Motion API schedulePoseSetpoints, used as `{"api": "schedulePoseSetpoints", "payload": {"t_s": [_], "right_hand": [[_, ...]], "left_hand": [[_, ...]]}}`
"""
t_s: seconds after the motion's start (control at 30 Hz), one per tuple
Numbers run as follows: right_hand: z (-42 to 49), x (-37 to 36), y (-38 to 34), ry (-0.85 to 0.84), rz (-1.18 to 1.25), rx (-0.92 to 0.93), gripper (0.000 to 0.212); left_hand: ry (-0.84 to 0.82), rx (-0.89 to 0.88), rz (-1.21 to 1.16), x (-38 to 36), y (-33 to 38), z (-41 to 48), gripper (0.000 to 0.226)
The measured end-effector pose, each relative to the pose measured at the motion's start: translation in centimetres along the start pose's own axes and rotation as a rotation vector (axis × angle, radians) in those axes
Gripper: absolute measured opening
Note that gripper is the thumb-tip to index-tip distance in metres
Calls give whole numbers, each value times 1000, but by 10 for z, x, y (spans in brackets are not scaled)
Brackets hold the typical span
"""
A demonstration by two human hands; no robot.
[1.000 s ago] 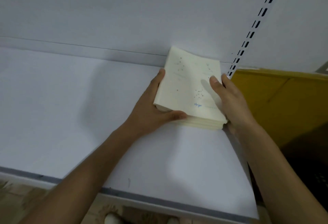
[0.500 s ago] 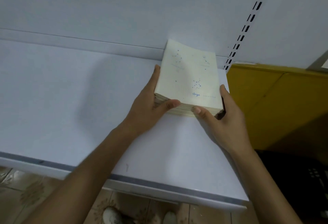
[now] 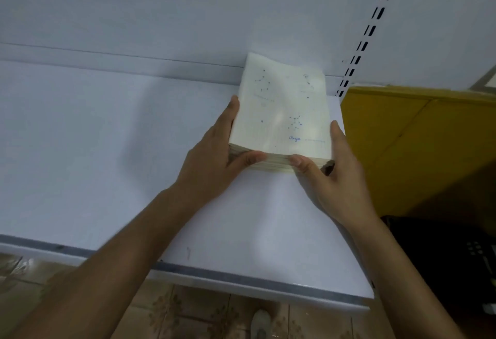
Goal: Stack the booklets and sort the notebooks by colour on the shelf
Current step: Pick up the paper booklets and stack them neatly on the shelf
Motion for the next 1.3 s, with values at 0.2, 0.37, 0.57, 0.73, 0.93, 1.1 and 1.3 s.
{"api": "schedulePoseSetpoints", "payload": {"t_s": [0.2, 0.37, 0.57, 0.73, 0.93, 1.1, 1.3], "right_hand": [[-3, 1, -7, 4, -41, -47, 48], [-20, 2, -43, 141, -556, -78, 81], [-85, -104, -119, 129, -597, 112, 81], [-131, -232, -157, -77, -594, 211, 78], [-195, -398, -188, -366, -577, 309, 77], [-256, -506, -223, -529, -552, 479, 76], [-263, -569, -239, -570, -528, 542, 75]], "left_hand": [[10, 10, -68, -1, -3, -1, 98], [-63, -51, -71, 14, 3, -13, 73], [91, -246, 568, 100, -35, -106, 69], [209, -211, 790, 199, -90, -200, 66], [252, 11, 1087, 310, -180, -347, 65], [270, 286, 1162, 369, -231, -437, 68], [278, 360, 1145, 389, -279, -457, 71]]}}
Point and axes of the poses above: each hand's wrist, its own z-axis towards the middle knuckle, its own x-axis out of the back of the hand, y = z × x, the point moved 8 cm from there along z, towards the middle knuckle, and after that the axes turned 9 degrees about z, right-handed, at the moved point
